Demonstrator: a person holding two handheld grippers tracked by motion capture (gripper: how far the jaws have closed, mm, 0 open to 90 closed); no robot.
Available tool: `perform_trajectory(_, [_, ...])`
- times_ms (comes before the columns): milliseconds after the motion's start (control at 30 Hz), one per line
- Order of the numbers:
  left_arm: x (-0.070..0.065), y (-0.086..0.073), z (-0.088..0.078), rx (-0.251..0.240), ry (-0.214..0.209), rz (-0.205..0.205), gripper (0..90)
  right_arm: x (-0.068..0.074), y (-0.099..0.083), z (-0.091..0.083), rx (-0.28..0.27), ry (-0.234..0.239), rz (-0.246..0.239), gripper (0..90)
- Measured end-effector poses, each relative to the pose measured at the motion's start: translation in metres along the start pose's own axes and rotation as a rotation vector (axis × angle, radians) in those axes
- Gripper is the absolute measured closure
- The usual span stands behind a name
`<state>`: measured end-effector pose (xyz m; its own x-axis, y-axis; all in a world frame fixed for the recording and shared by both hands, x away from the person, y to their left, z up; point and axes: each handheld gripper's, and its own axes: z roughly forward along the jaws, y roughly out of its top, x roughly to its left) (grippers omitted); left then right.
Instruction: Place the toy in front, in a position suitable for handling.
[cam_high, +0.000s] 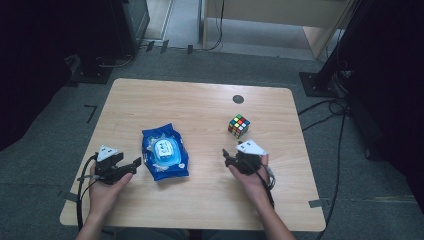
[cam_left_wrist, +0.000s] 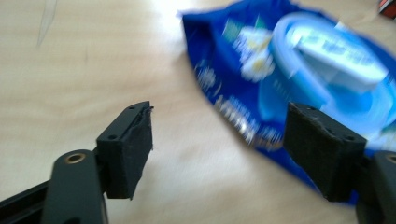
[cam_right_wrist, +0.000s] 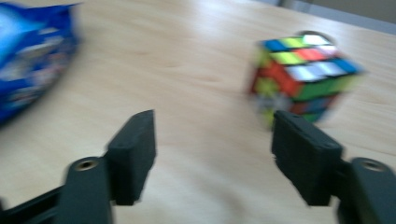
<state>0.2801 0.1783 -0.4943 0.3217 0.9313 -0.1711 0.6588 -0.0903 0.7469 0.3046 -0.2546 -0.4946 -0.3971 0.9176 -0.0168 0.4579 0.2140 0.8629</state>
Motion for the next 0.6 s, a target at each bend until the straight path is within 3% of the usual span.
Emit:
perform_trajectory(33, [0.0,-0.007,0.0,0.027,0.012,0.023,19.5,-0.02,0.001,0.006,0.026,-0.026,0.031,18.5])
perform_trajectory(67, [0.0,-0.007,0.0,0.027,0.012,0.023,18.7,-0.02,0.001,0.006,0.026,-0.026,0.031,18.5])
perform_trajectory(167, [0.0,-0.013,0.002,0.039,0.003,0.036,18.2,-0.043,0.004,0.019,0.048,-0.028,0.108,15.1])
perform_trajectory(233, [0.0,-0.015,0.004,0.039,0.0,0.041,18.1,-0.055,0.008,0.032,0.043,-0.053,0.121,15.1])
perform_trajectory(367, [-0.002,-0.016,0.006,0.04,-0.014,0.07,17.9,-0.066,0.012,0.052,0.049,-0.058,0.123,15.1])
perform_trajectory(600, [-0.002,-0.017,0.008,0.057,-0.038,0.069,18.1,-0.075,0.019,0.072,0.053,-0.038,0.079,14.9])
